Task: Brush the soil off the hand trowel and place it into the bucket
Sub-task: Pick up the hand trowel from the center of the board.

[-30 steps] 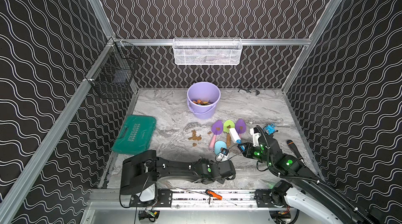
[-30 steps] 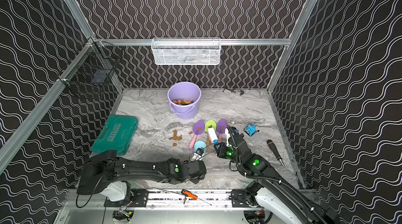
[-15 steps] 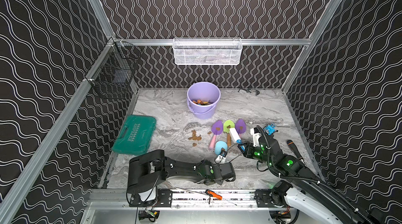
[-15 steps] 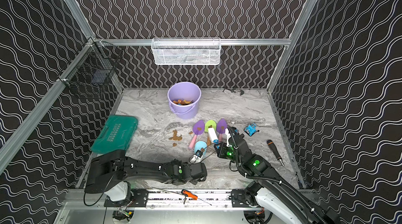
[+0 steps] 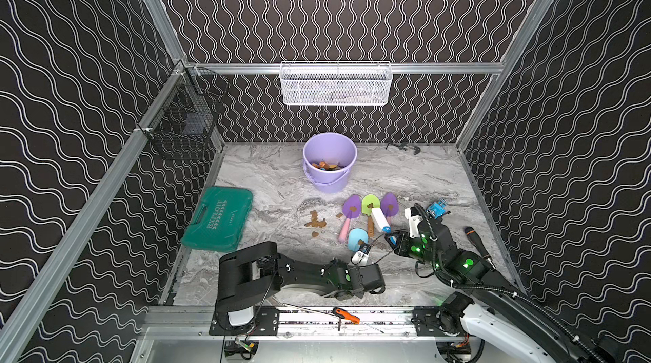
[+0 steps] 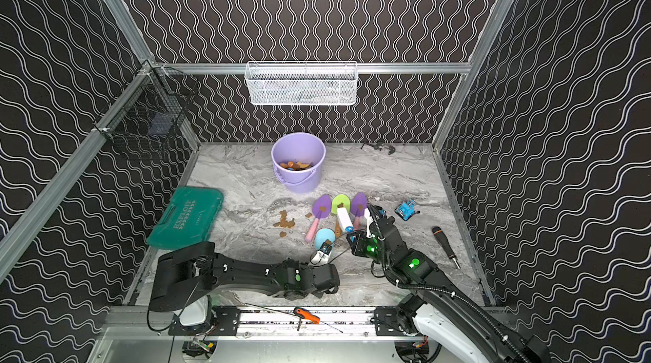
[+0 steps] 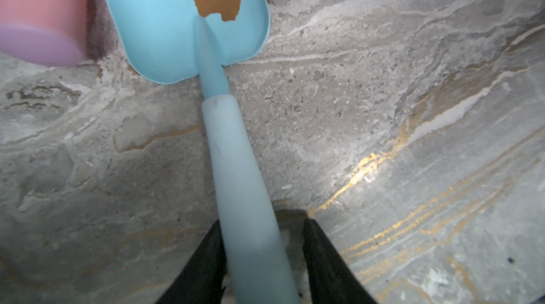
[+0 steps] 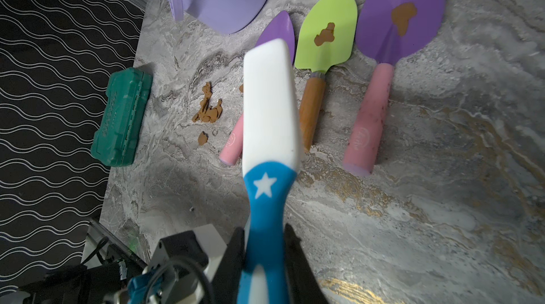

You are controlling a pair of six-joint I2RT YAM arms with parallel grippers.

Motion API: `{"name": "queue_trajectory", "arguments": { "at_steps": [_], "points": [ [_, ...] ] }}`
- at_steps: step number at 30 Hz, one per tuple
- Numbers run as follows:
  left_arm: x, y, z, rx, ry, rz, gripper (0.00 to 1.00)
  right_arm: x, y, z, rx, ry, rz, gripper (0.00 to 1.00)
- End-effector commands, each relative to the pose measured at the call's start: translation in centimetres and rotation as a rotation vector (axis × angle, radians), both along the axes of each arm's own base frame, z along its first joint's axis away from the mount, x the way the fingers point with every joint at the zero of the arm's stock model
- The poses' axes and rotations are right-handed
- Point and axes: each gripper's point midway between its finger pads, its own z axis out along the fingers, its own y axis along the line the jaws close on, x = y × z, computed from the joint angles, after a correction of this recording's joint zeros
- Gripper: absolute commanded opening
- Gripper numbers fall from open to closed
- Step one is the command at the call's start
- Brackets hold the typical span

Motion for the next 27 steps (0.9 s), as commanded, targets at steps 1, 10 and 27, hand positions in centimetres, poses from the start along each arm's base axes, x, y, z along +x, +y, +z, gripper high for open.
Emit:
{"name": "queue_trajectory", "arguments": {
  "at_steps": [1, 10, 27],
  "points": [
    [0.0, 1.2, -0.5, 0.031, 0.022, 0.010, 0.37, 0.5, 0.3, 0.8, 0.030, -0.026, -0.010, 0.00],
    [-0.2, 1.4, 0.6, 0.005, 0.041, -0.016, 0.06, 0.4, 0.3, 0.7, 0.029, -0.026, -0.009, 0.00],
    [-0.6, 13.8, 9.3, 0.370, 0.010, 0.039, 0.00, -1.0, 4.6, 4.6, 0.172, -0.095, 0.250, 0.00]
  ]
}}
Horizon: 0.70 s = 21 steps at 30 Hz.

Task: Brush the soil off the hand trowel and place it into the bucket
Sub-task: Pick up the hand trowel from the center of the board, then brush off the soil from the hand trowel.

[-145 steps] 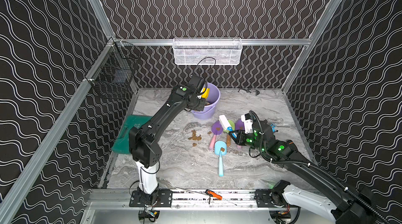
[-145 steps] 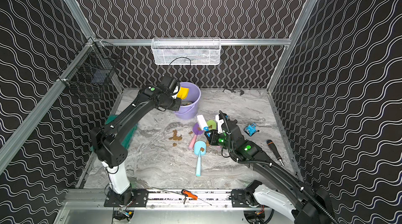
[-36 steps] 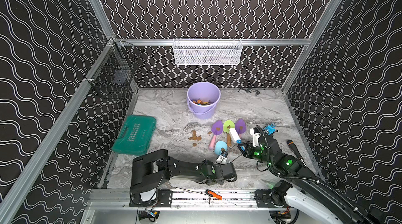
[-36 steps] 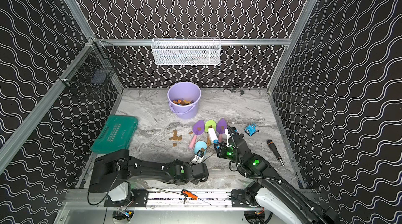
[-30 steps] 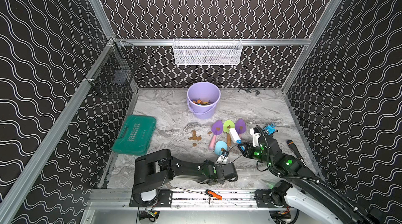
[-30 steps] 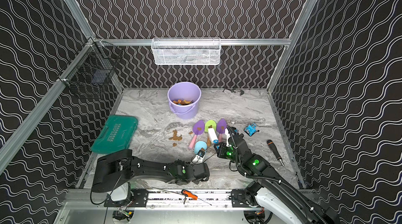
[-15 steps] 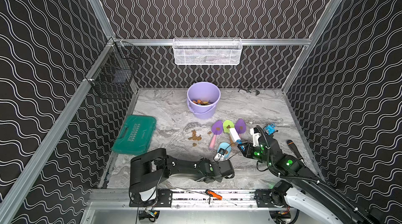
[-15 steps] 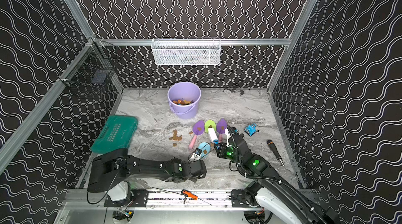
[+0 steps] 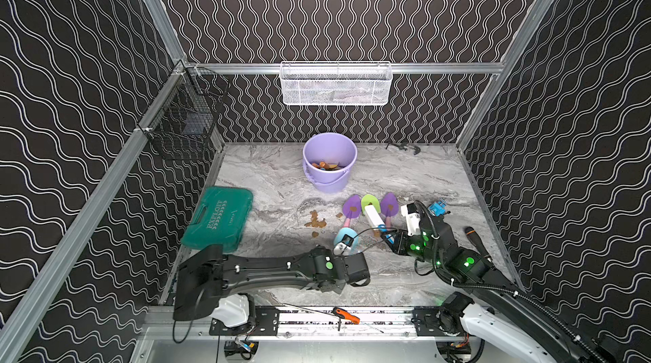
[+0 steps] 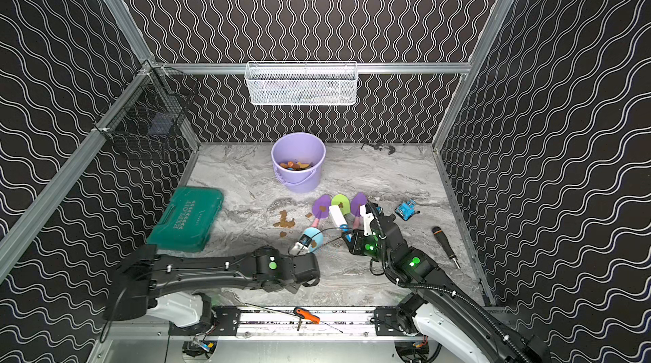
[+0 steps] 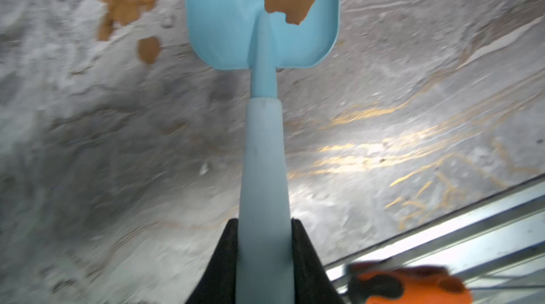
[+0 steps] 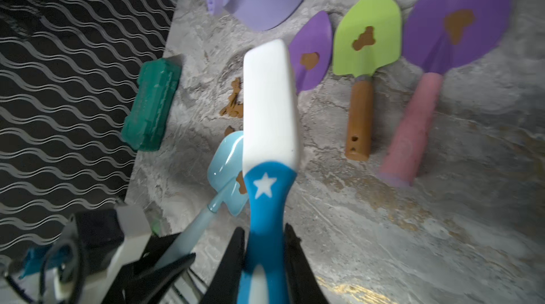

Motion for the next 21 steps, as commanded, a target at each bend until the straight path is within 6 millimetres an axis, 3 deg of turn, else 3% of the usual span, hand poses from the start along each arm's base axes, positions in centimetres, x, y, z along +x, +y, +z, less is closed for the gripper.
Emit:
{"name": "queue_trajectory", "arguments": {
  "at_steps": [1, 11, 21],
  "points": [
    [0.4, 4.9, 1.6, 0.149, -0.026, 0.035, 0.00, -0.9, 2.9, 2.5, 0.110, -0.048, 0.155, 0.00],
    [2.7, 8.2, 3.7, 0.032, -0.004, 0.121, 0.00, -4.5, 9.6, 3.2, 0.028, -0.048, 0.390, 0.00],
    [3.2, 7.7, 3.4, -0.057, 0.044, 0.116, 0.00, -4.8, 13.5, 3.6, 0.011, -0.060, 0.468, 0.00]
  ]
}}
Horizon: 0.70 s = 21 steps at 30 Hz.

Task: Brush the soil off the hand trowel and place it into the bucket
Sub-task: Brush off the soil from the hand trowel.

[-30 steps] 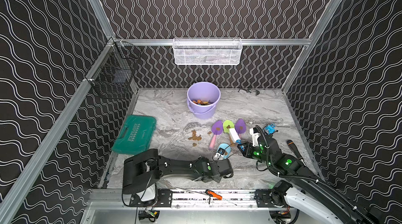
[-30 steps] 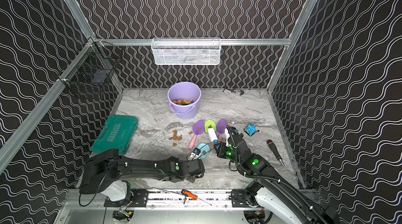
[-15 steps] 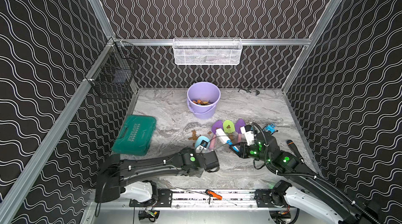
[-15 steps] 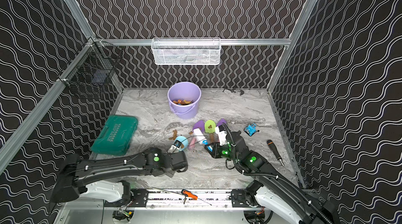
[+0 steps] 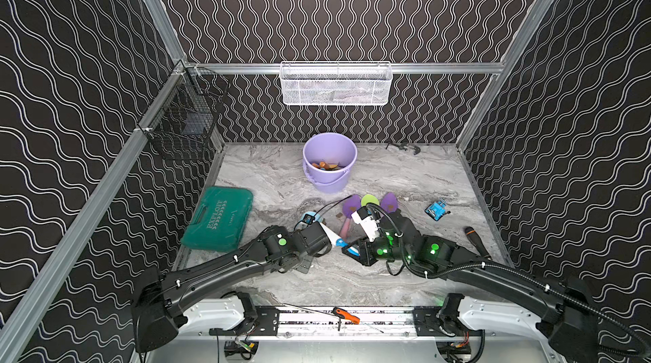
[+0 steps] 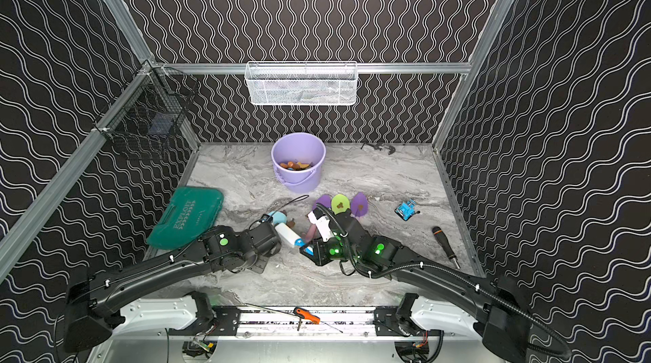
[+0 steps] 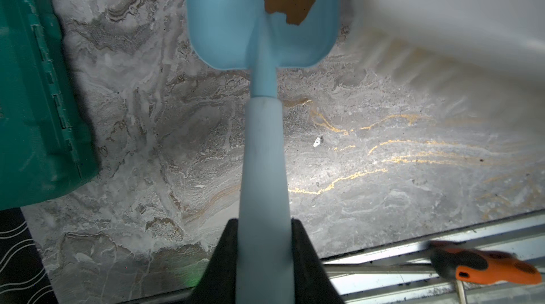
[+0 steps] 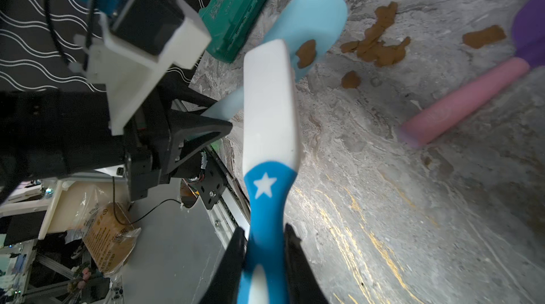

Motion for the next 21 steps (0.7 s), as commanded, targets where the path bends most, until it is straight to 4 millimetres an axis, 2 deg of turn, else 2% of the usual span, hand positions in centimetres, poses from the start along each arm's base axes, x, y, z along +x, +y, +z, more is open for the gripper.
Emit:
{"name": "queue_trajectory", "arguments": {
  "at_steps": [1, 5, 9, 13, 16, 18, 21],
  "points": [
    [0.1, -0.8, -0.1, -0.024, 0.007, -0.030, 0.00, 0.8, 1.5, 1.3, 0.032, -0.053, 0.009, 0.00],
    [0.1, -0.5, -0.3, -0.017, 0.004, -0.027, 0.00, 1.7, 2.0, -0.2, -0.036, -0.028, -0.021, 0.00],
    [0.2, -0.3, -0.1, -0.015, -0.004, -0.017, 0.00, 3.0, 1.3, -2.8, -0.176, -0.005, -0.089, 0.00],
    [0.2, -0.2, -0.2, -0.011, -0.008, -0.015, 0.00, 4.2, 1.0, -4.0, -0.238, -0.013, -0.121, 0.00],
    [0.3, 0.1, -0.2, 0.000, -0.010, -0.005, 0.00, 5.6, 0.7, -4.1, -0.282, -0.049, -0.169, 0.00],
    [0.4, 0.2, -0.4, 0.010, -0.010, 0.001, 0.00, 6.5, 0.7, -3.3, -0.286, -0.085, -0.192, 0.00],
    [0.4, 0.3, -0.5, 0.022, -0.007, 0.004, 0.00, 6.8, 1.0, -2.1, -0.254, -0.115, -0.190, 0.00]
  ]
}}
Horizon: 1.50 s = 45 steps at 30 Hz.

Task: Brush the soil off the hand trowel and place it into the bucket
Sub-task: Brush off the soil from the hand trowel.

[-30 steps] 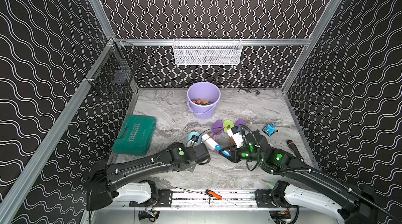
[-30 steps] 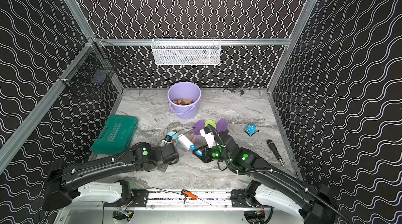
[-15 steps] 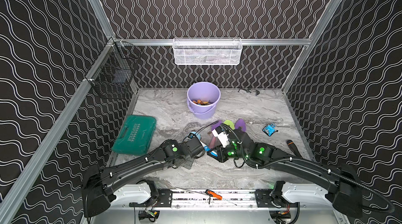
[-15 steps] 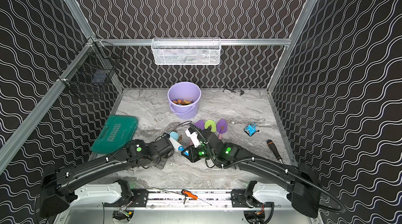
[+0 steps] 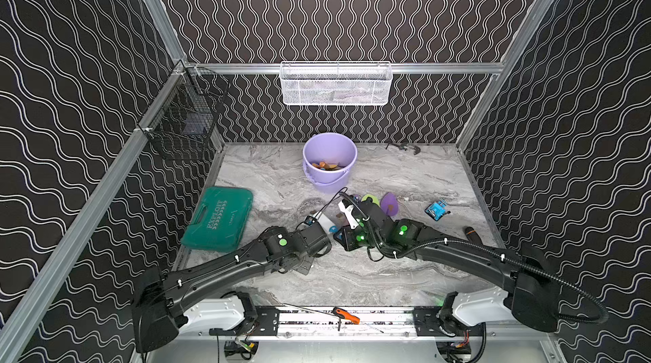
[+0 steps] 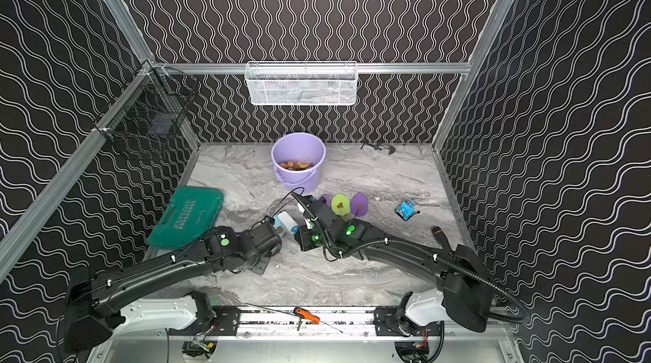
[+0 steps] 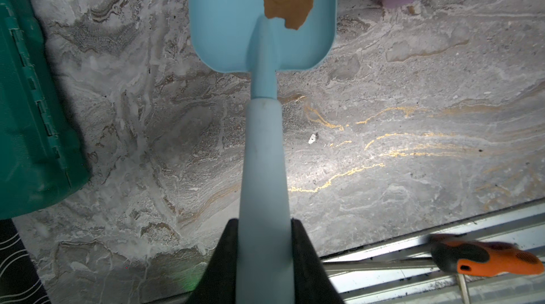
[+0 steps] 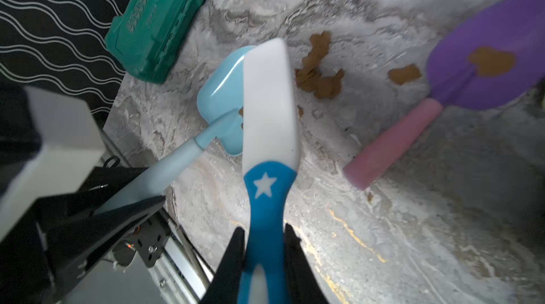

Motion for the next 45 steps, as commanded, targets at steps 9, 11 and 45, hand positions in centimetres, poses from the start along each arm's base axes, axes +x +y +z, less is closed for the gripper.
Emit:
{"name": "queue_trajectory", "arguments": {
  "at_steps": [9, 11, 45],
  "points": [
    [0.5, 0.5, 0.1, 0.008, -0.018, 0.026, 0.00, -3.5, 2.1, 3.0, 0.168, 0.034, 0.195, 0.00],
    [0.6, 0.5, 0.1, 0.004, -0.020, 0.028, 0.00, -4.3, 2.1, 1.8, 0.154, 0.079, 0.215, 0.00],
    [1.2, 1.4, 0.1, 0.010, -0.023, 0.073, 0.00, -0.1, 1.5, -2.6, -0.052, 0.045, 0.056, 0.00]
  ]
}}
